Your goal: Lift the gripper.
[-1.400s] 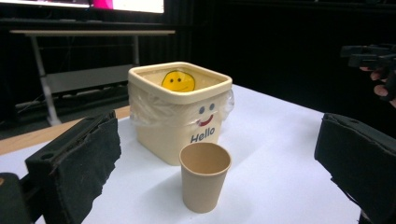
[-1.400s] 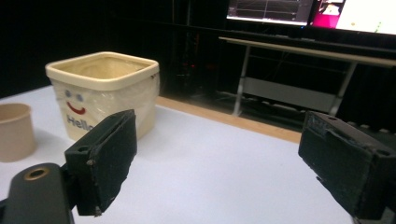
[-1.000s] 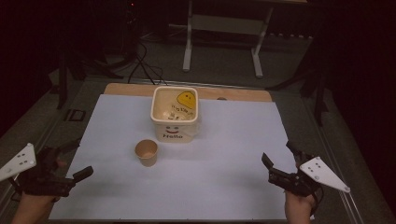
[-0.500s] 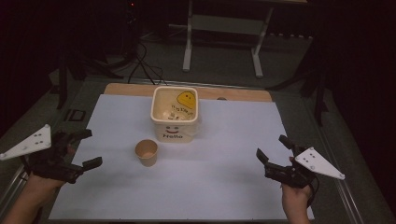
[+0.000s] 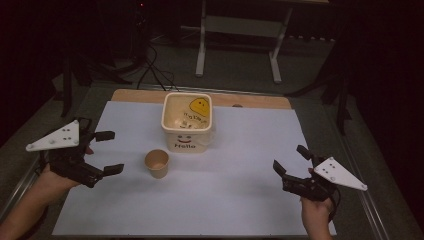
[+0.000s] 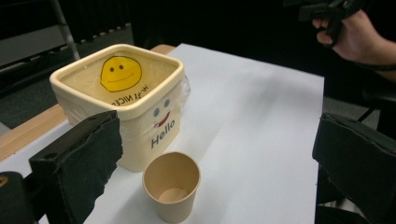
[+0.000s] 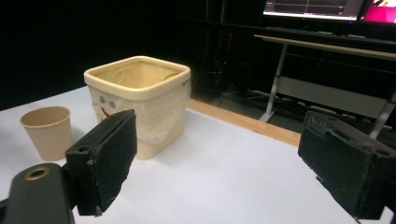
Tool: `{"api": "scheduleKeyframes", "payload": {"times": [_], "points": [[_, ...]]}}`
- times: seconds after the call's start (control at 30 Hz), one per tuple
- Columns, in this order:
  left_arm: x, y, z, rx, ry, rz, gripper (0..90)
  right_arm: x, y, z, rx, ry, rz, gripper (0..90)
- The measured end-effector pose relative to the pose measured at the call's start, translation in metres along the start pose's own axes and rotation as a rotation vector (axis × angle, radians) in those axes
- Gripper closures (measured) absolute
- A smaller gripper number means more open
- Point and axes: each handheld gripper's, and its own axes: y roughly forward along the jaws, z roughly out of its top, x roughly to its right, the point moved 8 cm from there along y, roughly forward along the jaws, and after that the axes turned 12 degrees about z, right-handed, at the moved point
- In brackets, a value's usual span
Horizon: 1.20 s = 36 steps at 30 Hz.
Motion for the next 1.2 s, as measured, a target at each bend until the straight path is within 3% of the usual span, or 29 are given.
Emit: {"api": "scheduleKeyframes", "payload": {"times": [0.3, 0.97, 1.2], "points": [[0.007, 0.016, 0.004, -0.065, 0.049, -0.037, 2.3, -0.001, 0.002, -0.002, -0.011, 0.002, 0.010, 11.8], [0.022, 0.049, 0.001, -0.214, 0.156, -0.059, 4.7, -0.002, 0.004, -0.004, -0.028, 0.007, 0.025, 11.8], [0.025, 0.059, -0.004, -0.252, 0.168, -0.081, 4.7, -0.002, 0.004, -0.005, -0.031, 0.008, 0.027, 11.8]]}}
